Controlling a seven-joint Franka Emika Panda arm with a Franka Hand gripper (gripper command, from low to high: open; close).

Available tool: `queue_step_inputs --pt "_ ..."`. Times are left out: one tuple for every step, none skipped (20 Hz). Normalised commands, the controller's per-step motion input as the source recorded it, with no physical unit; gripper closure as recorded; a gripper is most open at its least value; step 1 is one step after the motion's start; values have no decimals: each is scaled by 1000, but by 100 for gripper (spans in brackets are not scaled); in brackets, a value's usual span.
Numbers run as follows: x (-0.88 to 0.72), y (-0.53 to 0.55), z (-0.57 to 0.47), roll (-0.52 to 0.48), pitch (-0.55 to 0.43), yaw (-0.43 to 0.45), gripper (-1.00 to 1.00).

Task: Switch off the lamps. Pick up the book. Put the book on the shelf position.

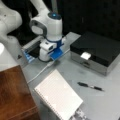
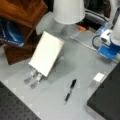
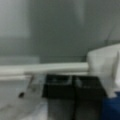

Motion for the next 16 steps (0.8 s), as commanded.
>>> queue_step_inputs --pt "-695 -196 -19 70 -227 -34 100" --pt "-642 -165 28 44 -216 -58 100" --pt "-565 -134 73 54 -210 -68 100" --pt "-518 -111 95 67 -218 -73 100" --pt "-457 -83 117 100 -187 -82 100" --pt "-413 -67 97 117 -181 -87 100" --pt "-354 -47 110 128 -167 -94 100" --pt "-292 -29 140 138 -151 -95 100" --pt "-222 -13 176 144 -130 -95 100" --pt "-152 2 216 148 -108 -94 100" --pt "-86 17 257 148 -84 -89 100" --pt "-21 30 292 149 -60 -83 100" --pt "28 38 318 148 -28 -66 100" --pt "51 42 311 144 -10 -53 100" --pt "79 45 309 145 15 -42 100" --pt "102 49 308 139 39 -42 100"
